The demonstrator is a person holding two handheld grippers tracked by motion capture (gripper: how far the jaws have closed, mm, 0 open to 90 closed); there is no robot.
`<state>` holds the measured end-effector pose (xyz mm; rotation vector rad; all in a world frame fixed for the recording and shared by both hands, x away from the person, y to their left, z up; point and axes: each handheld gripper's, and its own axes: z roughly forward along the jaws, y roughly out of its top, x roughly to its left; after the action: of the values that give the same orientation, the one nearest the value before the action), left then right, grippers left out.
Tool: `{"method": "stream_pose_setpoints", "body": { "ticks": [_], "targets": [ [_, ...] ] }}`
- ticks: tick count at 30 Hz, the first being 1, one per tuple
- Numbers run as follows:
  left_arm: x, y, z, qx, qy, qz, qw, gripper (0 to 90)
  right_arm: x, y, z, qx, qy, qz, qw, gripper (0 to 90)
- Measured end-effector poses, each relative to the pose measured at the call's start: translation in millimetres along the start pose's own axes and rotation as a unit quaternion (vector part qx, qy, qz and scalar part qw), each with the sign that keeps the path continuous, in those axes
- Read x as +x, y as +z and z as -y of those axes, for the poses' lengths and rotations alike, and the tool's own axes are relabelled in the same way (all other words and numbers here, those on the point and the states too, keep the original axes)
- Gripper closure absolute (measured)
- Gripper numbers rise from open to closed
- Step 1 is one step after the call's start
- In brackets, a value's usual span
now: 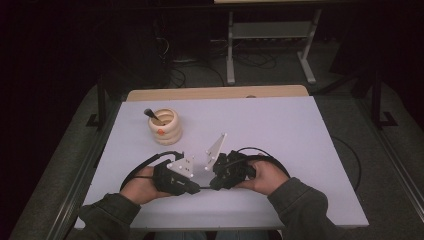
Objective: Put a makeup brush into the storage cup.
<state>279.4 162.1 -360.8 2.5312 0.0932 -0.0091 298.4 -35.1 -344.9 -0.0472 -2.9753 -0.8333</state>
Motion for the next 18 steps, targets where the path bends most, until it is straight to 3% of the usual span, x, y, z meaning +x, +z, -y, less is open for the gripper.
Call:
{"method": "stream_pose_setpoints", "body": {
  "ticks": [4,6,9,12,14,18],
  "targets": [
    [0.4,-3.4,7.6,-0.017,-0.013,-0.012,0.9997,85.1,-7.6,-8.1,10.4,-0.031,0.036,0.011,0.9988,69.4],
    [0.6,-5.6,12.1,-0.029,-0.026,-0.015,0.9991,85.1,-11.7,-11.7,18.1,-0.055,0.056,0.003,0.9969,65.8],
    [1.3,-9.5,17.9,-0.041,-0.03,-0.021,0.9985,85.1,-15.0,-15.1,28.4,-0.073,0.085,-0.003,0.9937,60.0],
    [0.4,-10.9,19.7,-0.05,-0.031,-0.019,0.9981,85.1,-16.4,-14.0,33.5,-0.084,0.09,-0.013,0.9922,58.8],
    [-0.4,-10.7,18.9,-0.05,-0.027,-0.017,0.9983,85.0,-15.9,-11.0,31.9,-0.081,0.082,-0.013,0.9932,60.0],
    [-1.1,-10.2,18.3,-0.056,-0.023,-0.014,0.9981,85.1,-13.5,-4.2,26.9,-0.069,0.062,-0.029,0.9953,72.4]
  ]
}}
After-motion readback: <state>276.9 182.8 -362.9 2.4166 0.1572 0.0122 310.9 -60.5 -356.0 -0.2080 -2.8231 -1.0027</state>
